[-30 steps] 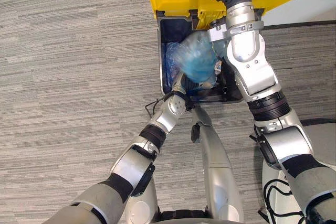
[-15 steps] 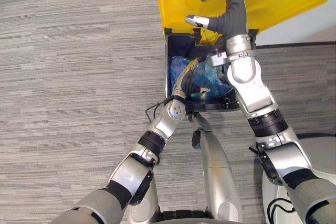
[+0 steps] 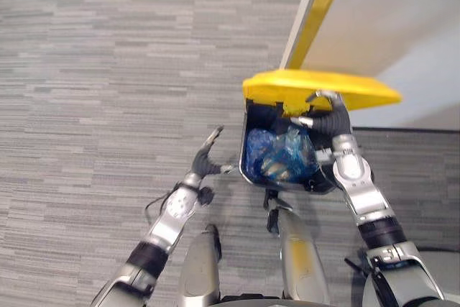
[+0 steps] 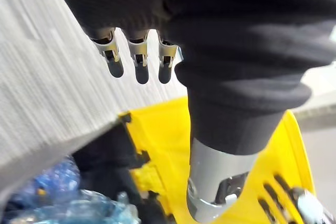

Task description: Gather rubbish on tea table into small bin, then transfer packed bag to large trash can.

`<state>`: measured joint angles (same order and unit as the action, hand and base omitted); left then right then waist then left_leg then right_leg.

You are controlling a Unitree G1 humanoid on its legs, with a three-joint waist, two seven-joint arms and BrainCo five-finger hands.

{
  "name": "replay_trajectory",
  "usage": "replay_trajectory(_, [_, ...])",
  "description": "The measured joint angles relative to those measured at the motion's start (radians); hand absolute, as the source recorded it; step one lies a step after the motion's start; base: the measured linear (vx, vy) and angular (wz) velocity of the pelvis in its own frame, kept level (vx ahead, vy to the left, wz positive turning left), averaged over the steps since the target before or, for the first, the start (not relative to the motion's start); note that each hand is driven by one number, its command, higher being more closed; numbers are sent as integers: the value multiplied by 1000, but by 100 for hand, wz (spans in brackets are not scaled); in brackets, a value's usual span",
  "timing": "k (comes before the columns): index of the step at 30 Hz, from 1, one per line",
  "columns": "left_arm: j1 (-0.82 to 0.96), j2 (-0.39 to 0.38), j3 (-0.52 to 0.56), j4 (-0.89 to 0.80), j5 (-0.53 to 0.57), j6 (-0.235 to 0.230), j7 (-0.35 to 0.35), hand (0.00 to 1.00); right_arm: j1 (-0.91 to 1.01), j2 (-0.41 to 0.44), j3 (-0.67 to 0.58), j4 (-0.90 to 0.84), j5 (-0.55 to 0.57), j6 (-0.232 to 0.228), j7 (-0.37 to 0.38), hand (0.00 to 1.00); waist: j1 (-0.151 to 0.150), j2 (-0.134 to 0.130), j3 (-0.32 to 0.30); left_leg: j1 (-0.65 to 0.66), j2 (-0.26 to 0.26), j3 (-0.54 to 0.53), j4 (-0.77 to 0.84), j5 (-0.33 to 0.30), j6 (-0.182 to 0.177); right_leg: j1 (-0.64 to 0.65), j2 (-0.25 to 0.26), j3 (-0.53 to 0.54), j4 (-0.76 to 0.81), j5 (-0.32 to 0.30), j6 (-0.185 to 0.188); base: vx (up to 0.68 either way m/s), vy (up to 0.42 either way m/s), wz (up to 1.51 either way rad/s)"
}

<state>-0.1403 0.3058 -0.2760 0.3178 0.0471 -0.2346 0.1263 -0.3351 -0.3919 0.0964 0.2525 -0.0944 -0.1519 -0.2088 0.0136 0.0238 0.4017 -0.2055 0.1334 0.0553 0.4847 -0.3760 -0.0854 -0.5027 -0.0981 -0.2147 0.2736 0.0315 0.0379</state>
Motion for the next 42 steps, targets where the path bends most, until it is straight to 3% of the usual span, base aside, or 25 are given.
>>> replay_trajectory(6, [141, 4, 136, 196, -13, -2, -46, 0, 137, 1, -23, 63, -48, 0, 57, 0, 0, 0, -69, 83, -10, -30, -130, 60, -12, 65, -7, -33, -44, -4, 6, 34, -32, 19])
replay_trajectory(10, [151, -34, 238, 394, 7, 26, -60, 0, 160, 43, -23, 145, -104, 1, 81, 0, 0, -2, -106, 160, -7, -39, -196, 87, -25, 125, -3, -46, -60, -8, 3, 55, -3, 8])
replay_trajectory(17, [201, -49, 296, 498, 46, 53, -58, 0, 223, 114, -21, 213, -145, 1, 102, 0, -1, -34, -150, 248, -6, -15, -243, 92, -23, 185, 15, -25, -81, -13, 11, 4, 12, -11])
replay_trajectory(22, [228, -63, 329, 519, 45, 57, -56, 0, 261, 150, -20, 236, -151, 2, 106, 0, -1, -67, -160, 314, -23, 55, -253, 88, -18, 186, 23, 45, -40, -9, 6, -39, 45, -35])
replay_trajectory(24, [227, -64, 329, 518, 45, 56, -56, 0, 292, 153, -18, 236, -151, 2, 107, 0, -7, -80, -154, 321, -39, 66, -240, 85, -11, 180, 8, 59, -11, -12, 34, -120, 43, -24])
replay_trajectory(26, [229, -65, 341, 511, 44, 53, -56, 0, 334, 155, -14, 231, -151, 2, 114, 0, -23, -115, -153, 299, -67, 80, -202, 89, 13, 156, -8, 90, -4, 24, 92, -246, 31, -42])
replay_trajectory(27, [236, -78, 378, 517, 43, 54, -54, 0, 342, 159, -13, 229, -150, 1, 122, 0, -19, -91, -153, 268, -30, 126, -203, 94, 27, 108, 2, 109, 81, 32, 78, -249, -27, -62])
replay_trajectory(28, [239, -88, 382, 518, 43, 57, -53, 0, 362, 162, -14, 229, -151, 1, 122, 0, -25, -99, -155, 264, -29, 129, -206, 103, 28, 83, -11, 104, 247, -26, 19, -231, -39, -46])
replay_trajectory(29, [239, -91, 384, 516, 43, 58, -52, 0, 406, 167, -21, 232, -151, 1, 124, 0, -32, -109, -160, 263, -29, 124, -214, 115, 27, 90, -30, 107, 421, -89, -5, -95, -33, -6])
replay_trajectory(30, [247, -89, 384, 513, 42, 60, -49, 0, 461, 177, -25, 237, -151, 1, 126, 0, -27, -111, -164, 262, -23, 125, -212, 120, 21, 124, -48, 110, 526, -157, 11, -73, -57, -6])
replay_trajectory(31, [252, -90, 383, 512, 42, 61, -47, 0, 475, 181, -24, 240, -151, 1, 128, 0, -25, -116, -168, 252, -21, 129, -208, 121, 19, 140, -54, 113, 540, -174, 18, -139, -112, -15])
replay_trajectory(32, [260, -97, 392, 512, 42, 66, -44, 0, 509, 195, -24, 264, -151, 0, 129, 0, -31, -141, -176, 236, -20, 132, -205, 130, 6, 143, -60, 108, 532, -191, 39, -156, -145, -8])
replay_trajectory(33, [260, -123, 394, 513, 41, 75, -40, 0, 532, 199, -36, 305, -152, 2, 130, 0, -35, -132, -181, 244, -22, 132, -241, 158, -1, 178, -37, 103, 447, -196, 57, -154, -135, -16])
replay_trajectory(34, [266, -149, 395, 512, 40, 74, -40, 0, 539, 201, -53, 340, -152, 4, 129, 0, -25, -97, -198, 241, 13, 140, -286, 176, 0, 222, 10, 113, 329, -213, 63, -96, -180, -22])
replay_trajectory(35, [276, -162, 405, 494, 34, 70, -38, 0, 548, 210, -68, 378, -152, 3, 129, 0, -29, -100, -207, 231, 11, 155, -301, 203, -24, 234, -3, 121, 348, -259, 20, -67, -143, -24])
replay_trajectory(36, [274, -160, 404, 495, 31, 71, -37, 0, 551, 217, -74, 409, -152, 4, 128, 0, -32, -121, -216, 234, -6, 158, -307, 215, -26, 265, -11, 138, 294, -300, 30, -60, -205, -24])
replay_trajectory(37, [265, -178, 400, 505, 25, 74, -38, 0, 536, 210, -98, 488, -152, 10, 127, 0, -30, -92, -221, 230, 7, 159, -318, 235, -32, 284, 23, 140, 213, -276, -8, -54, -104, -20])
replay_trajectory(39, [269, -191, 401, 509, 23, 71, -38, 0, 526, 205, -134, 547, -152, 20, 126, 0, -30, -50, -240, 212, 38, 160, -356, 257, -35, 297, 73, 144, 104, -209, -31, -123, -77, -35])
replay_trajectory(42, [272, -188, 402, 516, 23, 72, -37, 0, 531, 204, -163, 569, -152, 25, 126, 0, -31, -42, -246, 224, 39, 145, -400, 282, -26, 312, 95, 154, 43, -170, -30, -106, -36, -19])
